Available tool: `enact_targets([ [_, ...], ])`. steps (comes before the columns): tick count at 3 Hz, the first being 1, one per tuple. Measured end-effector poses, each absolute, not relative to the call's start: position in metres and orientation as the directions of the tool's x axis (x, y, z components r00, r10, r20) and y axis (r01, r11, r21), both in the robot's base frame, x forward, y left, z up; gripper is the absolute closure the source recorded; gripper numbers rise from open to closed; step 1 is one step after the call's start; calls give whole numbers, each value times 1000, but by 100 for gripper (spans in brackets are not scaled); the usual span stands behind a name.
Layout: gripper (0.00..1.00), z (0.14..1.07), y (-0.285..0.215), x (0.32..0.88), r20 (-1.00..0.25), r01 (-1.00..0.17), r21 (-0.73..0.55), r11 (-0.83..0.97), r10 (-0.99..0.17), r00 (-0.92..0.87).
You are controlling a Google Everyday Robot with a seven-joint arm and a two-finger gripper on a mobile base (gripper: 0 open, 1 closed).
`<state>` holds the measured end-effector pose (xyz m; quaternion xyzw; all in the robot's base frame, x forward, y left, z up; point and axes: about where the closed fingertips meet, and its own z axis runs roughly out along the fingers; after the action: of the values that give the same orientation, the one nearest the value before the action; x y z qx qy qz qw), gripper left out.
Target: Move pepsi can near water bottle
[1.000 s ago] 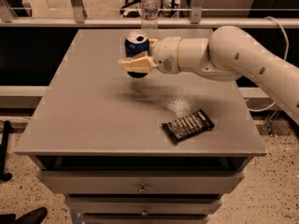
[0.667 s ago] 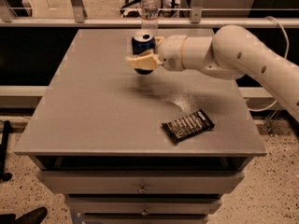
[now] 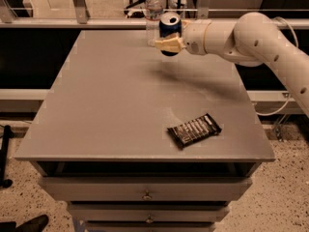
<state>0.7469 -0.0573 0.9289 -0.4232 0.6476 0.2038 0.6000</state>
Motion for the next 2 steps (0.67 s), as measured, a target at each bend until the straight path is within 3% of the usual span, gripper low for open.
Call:
enact_targets([
  [2, 100, 930, -86, 816, -947, -759, -255, 599, -315, 70],
])
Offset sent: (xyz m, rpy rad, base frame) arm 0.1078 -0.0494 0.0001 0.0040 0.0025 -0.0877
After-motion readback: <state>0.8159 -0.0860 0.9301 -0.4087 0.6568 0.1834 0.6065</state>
